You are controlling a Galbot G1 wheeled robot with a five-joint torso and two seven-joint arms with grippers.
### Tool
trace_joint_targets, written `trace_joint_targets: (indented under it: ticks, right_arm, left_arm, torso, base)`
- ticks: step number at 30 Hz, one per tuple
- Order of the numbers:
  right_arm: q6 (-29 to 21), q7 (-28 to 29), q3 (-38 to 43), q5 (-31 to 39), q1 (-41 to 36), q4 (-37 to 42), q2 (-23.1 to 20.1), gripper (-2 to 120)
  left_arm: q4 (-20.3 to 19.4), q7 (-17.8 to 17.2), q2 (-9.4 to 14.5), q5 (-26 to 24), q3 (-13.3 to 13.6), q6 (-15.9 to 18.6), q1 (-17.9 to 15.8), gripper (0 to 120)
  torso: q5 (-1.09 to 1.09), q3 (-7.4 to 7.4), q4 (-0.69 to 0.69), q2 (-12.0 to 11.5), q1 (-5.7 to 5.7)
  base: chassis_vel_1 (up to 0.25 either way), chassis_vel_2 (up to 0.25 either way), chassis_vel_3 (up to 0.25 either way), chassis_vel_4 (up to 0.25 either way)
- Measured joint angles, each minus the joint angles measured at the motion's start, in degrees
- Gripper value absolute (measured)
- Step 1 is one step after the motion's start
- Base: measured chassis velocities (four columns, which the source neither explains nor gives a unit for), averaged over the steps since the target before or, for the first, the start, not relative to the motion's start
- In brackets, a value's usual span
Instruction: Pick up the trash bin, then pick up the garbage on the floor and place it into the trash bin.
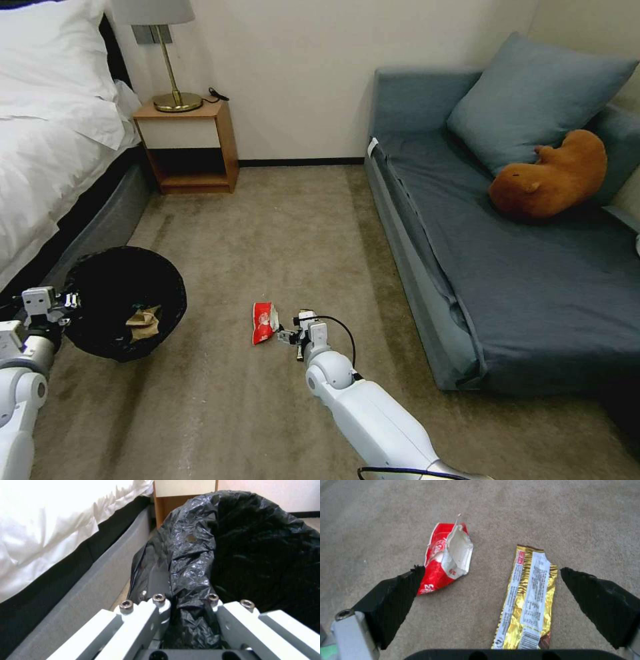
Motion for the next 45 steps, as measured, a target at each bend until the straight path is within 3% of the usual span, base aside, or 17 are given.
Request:
trace_joint_targets:
  ticks: [22, 45]
  right_arm:
    - [-0.68, 0.84, -1.84, 0.04, 0.52, 0.63, -1.3, 100]
    - [-7.41, 6.23, -7.29, 5.07, 1.51, 7.73, -7.03, 100]
  left_arm:
    - [0.4, 0.27, -0.17, 0.06, 0.06, -0.44, 0.36, 4]
    - [1.37, 0.83, 0.04, 0.56, 0.36, -1.09, 0.63, 4]
  torso:
    - [0.0, 0.0, 0.0, 0.0, 0.0]
    - [0.0, 0.0, 0.0, 0.0, 0.0]
  base:
    - [-0.004, 0.007, 0.003, -0.004]
    - [0.0, 0.0, 0.0, 0.0]
